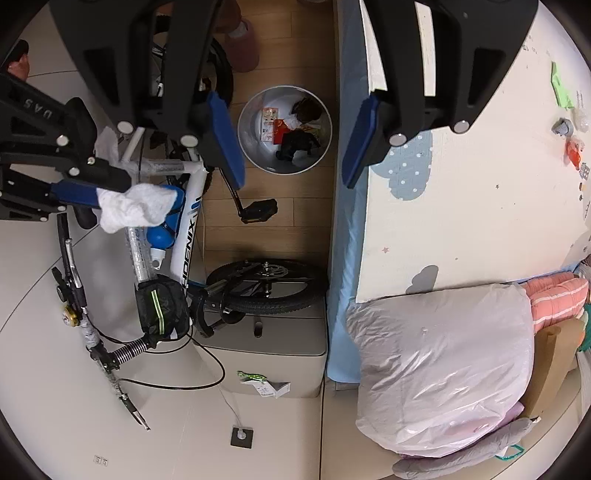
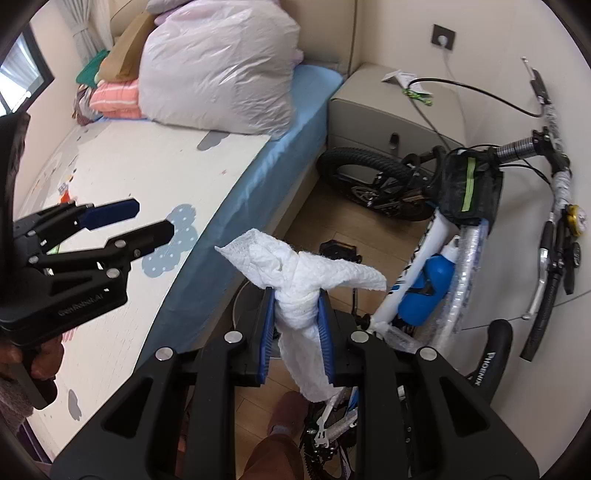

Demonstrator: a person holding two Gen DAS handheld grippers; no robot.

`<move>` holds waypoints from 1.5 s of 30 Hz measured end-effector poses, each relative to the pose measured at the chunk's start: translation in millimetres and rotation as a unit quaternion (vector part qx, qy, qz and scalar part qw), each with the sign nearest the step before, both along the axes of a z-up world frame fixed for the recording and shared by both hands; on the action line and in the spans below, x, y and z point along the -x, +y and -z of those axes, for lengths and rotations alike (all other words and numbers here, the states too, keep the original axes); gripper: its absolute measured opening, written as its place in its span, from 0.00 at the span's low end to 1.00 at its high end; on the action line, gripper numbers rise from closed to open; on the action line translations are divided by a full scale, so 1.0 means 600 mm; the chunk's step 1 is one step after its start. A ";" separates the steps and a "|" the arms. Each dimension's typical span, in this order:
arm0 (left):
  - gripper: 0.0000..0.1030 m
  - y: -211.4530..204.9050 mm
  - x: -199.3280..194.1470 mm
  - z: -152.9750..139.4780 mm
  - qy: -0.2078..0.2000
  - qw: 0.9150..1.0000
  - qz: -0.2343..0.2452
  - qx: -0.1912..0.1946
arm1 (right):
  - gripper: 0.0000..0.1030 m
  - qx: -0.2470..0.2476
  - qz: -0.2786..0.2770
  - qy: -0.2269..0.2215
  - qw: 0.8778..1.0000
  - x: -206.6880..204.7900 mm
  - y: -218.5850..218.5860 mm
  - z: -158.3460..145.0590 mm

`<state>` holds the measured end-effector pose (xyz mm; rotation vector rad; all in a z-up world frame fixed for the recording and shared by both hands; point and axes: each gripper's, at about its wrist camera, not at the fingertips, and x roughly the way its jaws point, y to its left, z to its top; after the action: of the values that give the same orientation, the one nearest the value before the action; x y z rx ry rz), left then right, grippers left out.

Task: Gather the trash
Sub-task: 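Carry both items to the grey bin and open both tools over it, then move both open tools back toward the green cloth and grey sock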

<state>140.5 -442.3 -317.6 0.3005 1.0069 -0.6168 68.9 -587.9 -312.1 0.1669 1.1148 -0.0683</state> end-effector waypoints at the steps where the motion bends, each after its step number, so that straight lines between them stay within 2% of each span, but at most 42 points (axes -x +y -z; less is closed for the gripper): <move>1: 0.54 0.007 -0.001 0.000 0.001 1.000 -0.003 -0.001 | 0.21 -0.001 -0.004 0.002 1.000 -0.004 0.008 0.006; 2: 0.54 0.014 -0.002 0.000 0.000 1.000 -0.007 -0.004 | 0.21 -0.002 -0.008 0.006 1.000 -0.010 0.016 0.014; 5: 0.54 0.038 -0.003 0.003 0.001 1.000 -0.019 -0.012 | 0.36 -0.005 -0.012 0.015 1.000 -0.027 0.037 0.033; 12: 0.54 0.104 -0.007 0.004 0.005 0.998 -0.057 -0.017 | 0.38 0.005 -0.026 0.024 0.999 -0.044 0.077 0.047; 16: 0.56 0.143 -0.013 -0.011 0.003 0.996 -0.085 -0.008 | 0.38 0.014 -0.042 0.024 0.999 -0.051 0.103 0.034; 18: 0.66 0.168 -0.014 -0.026 -0.002 0.995 -0.101 0.004 | 0.38 0.018 -0.054 0.020 0.998 -0.055 0.123 0.020; 22: 0.68 0.223 -0.015 -0.058 -0.012 0.991 -0.135 0.015 | 0.38 0.030 -0.084 0.006 0.996 -0.068 0.177 -0.016; 25: 0.71 0.279 -0.014 -0.082 -0.019 0.986 -0.166 0.019 | 0.42 0.032 -0.111 -0.009 0.993 -0.081 0.233 -0.047; 32: 0.71 0.467 -0.005 -0.141 -0.039 0.966 -0.256 0.009 | 0.43 0.029 -0.198 -0.045 0.979 -0.115 0.418 -0.122; 37: 0.71 0.628 0.003 -0.172 -0.057 0.943 -0.326 -0.012 | 0.43 0.022 -0.260 -0.068 0.963 -0.144 0.583 -0.162; 45: 0.71 0.854 -0.009 -0.158 -0.060 0.909 -0.413 -0.023 | 0.45 0.015 -0.335 -0.086 0.938 -0.199 0.824 -0.161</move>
<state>145.7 70.0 -222.8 -0.0643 0.9251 0.1965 188.2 -93.3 -215.4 -0.2373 0.9454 0.5307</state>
